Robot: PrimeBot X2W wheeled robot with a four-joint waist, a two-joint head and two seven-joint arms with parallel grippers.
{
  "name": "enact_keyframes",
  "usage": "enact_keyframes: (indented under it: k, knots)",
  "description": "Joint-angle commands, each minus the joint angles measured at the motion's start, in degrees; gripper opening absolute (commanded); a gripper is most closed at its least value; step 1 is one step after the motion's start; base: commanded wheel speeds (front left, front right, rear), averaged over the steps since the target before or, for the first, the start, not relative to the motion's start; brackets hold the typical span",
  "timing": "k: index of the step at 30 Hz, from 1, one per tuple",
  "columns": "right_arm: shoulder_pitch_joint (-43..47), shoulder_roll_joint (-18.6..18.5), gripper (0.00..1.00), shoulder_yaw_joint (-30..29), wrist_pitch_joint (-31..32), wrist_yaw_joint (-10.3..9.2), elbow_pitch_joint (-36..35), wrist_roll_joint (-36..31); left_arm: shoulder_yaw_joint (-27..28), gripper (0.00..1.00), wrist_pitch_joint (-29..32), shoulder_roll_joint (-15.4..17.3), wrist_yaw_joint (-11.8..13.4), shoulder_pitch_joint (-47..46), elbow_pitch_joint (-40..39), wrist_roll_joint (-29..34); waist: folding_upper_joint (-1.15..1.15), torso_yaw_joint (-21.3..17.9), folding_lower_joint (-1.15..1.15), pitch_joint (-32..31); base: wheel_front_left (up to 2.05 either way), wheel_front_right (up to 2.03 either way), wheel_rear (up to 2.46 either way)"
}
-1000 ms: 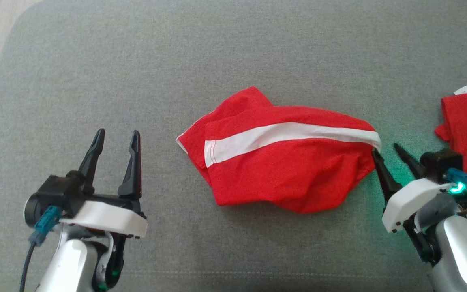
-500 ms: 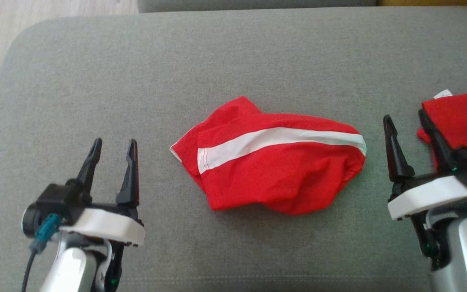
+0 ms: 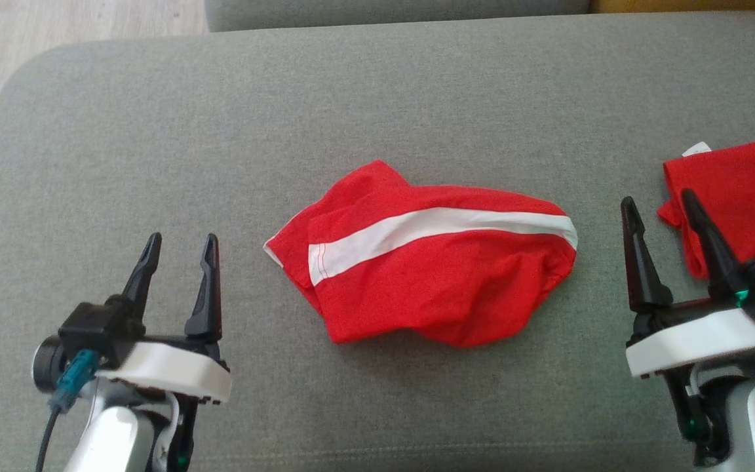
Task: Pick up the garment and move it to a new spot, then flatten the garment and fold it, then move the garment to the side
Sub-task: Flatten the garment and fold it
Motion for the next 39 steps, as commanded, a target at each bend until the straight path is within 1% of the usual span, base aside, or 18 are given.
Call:
enact_keyframes:
  k: [1, 11, 13, 16, 17, 19, 22, 23, 26, 29, 32, 39]
  knots:
    - [-0.9, 0.03, 1.0, 1.01, 0.48, -0.05, -2.67, -0.31, 1.81, 1.0, -0.04, 1.43, 0.36, -1.0, -1.86, 0.37, 0.0, -0.03, 0.0, 0.07, 0.0, 0.0, 0.0]
    - [-0.98, 0.65, 1.0, 0.73, 0.55, -0.05, -2.75, -0.49, 1.6, 1.0, 0.11, 1.92, 0.48, -1.55, -1.59, 0.2, 0.0, -0.09, 0.0, 0.49, 0.0, 0.0, 0.0]
    - [-0.95, 0.72, 1.0, 0.78, 0.55, -0.05, -2.65, -0.43, 1.31, 1.0, 0.59, 1.81, 0.14, -1.58, -1.58, -0.28, 0.0, -0.17, 0.0, 0.51, 0.0, 0.0, 0.0]
    - [-0.95, 0.8, 1.0, 0.9, 0.54, -0.05, -2.6, -0.38, 0.11, 1.0, 1.71, 1.75, -1.04, -2.59, -1.39, -0.65, 0.0, -0.39, 0.0, 0.88, 0.0, 0.0, 0.0]
    - [-0.95, 0.8, 1.0, 0.9, 0.54, -0.05, -2.6, -0.38, 0.11, 1.0, 1.71, 1.75, -1.04, -2.59, -1.39, -0.65, 0.0, -0.39, 0.0, 0.88, 0.0, 0.0, 0.0]
    - [-1.11, 0.86, 1.0, 0.99, 0.55, -0.05, -2.61, -0.36, -1.35, 1.0, 3.22, 1.43, -2.31, -4.04, -0.83, -0.92, 0.0, -0.54, 0.0, 1.36, 0.0, 0.0, 0.0]
    - [-1.54, 0.94, 1.0, 1.44, 0.67, -0.05, -2.41, -0.31, -3.94, 1.0, 6.69, 0.53, -4.44, -6.79, 0.93, -1.62, 0.0, -1.09, 0.0, 2.25, 0.0, 0.0, 0.0]
    - [-1.88, 0.99, 1.0, 1.79, 0.67, -0.05, -2.25, -0.31, -5.36, 1.0, 9.12, -0.35, -5.78, -8.76, 2.76, -2.48, 0.0, -1.6, 0.0, 2.81, 0.0, 0.0, 0.0]
    - [-2.33, 1.05, 1.0, 2.15, 0.62, -0.05, -1.87, -0.21, -6.6, 1.0, 12.56, -1.41, -7.22, -11.28, 6.38, -3.99, 0.0, -2.59, 0.0, 3.62, 0.0, 0.0, 0.0]
    - [-2.55, 1.12, 1.0, 2.25, 0.5, -0.05, -1.49, -0.09, -7.23, 1.0, 15.28, -2.1, -8.1, -13.04, 9.82, -5.26, 0.0, -3.47, 0.0, 4.3, 0.0, 0.0, 0.0]
    - [-2.55, 1.18, 1.0, 2.2, 0.36, -0.05, -1.15, 0.05, -7.14, 1.0, 16.64, -2.39, -8.82, -14.41, 13.08, -6.49, 0.0, -4.18, 0.0, 4.92, 0.0, 0.0, 0.0]
    - [-2.9, 1.29, 1.0, 2.06, 0.16, -0.05, -0.78, 0.29, -6.81, 1.0, 16.95, -2.77, -10.13, -16.78, 18.54, -8.21, 0.0, -4.78, 0.0, 6.11, 0.0, 0.0, 0.0]
